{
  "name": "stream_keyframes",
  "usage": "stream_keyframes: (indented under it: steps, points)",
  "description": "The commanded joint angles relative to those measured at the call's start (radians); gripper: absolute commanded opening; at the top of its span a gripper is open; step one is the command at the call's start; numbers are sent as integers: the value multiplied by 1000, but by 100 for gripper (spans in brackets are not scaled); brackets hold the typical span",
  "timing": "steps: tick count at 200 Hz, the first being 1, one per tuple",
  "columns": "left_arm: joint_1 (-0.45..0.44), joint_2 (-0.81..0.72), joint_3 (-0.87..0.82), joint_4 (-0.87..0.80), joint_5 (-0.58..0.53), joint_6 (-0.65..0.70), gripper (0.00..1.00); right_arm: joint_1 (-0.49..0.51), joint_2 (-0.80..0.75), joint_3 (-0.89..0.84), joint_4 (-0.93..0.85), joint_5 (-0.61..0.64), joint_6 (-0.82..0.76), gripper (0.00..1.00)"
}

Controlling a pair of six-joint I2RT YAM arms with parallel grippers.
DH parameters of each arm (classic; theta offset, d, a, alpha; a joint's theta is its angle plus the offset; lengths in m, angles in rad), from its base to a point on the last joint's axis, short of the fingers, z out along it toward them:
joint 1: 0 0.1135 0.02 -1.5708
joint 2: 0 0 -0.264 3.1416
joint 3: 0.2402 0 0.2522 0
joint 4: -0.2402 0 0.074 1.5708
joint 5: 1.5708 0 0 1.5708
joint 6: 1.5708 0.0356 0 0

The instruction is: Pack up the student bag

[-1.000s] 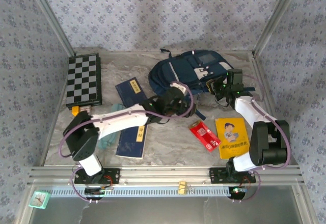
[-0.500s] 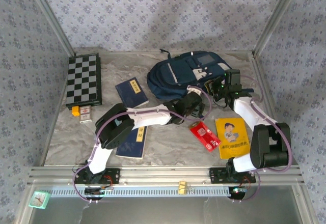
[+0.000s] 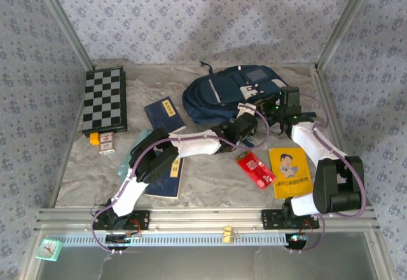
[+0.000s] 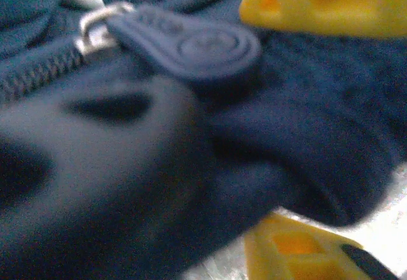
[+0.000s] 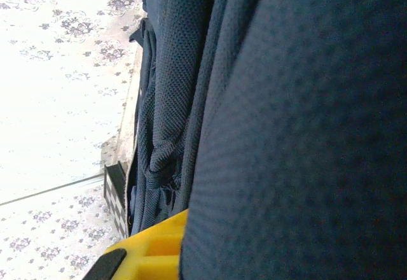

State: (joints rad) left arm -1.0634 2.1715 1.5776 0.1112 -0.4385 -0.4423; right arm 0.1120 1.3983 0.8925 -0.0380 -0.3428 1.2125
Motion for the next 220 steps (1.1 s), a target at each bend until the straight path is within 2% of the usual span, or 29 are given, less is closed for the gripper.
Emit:
stream_keyframes:
  steps: [1, 48, 145, 220]
  points:
    - [23, -4, 28, 70, -23, -2, 22, 9, -44, 11, 12, -37, 2, 0]
    - [26, -64, -56, 135, 3, 23, 0, -6, -46, 21, 4, -44, -14, 0]
    - [40, -216, -238, 176, 79, 71, 0, -45, -22, 58, 1, -94, -40, 0]
    - [66, -320, -349, 118, 138, 70, 0, -83, 1, 82, -23, -120, -60, 0]
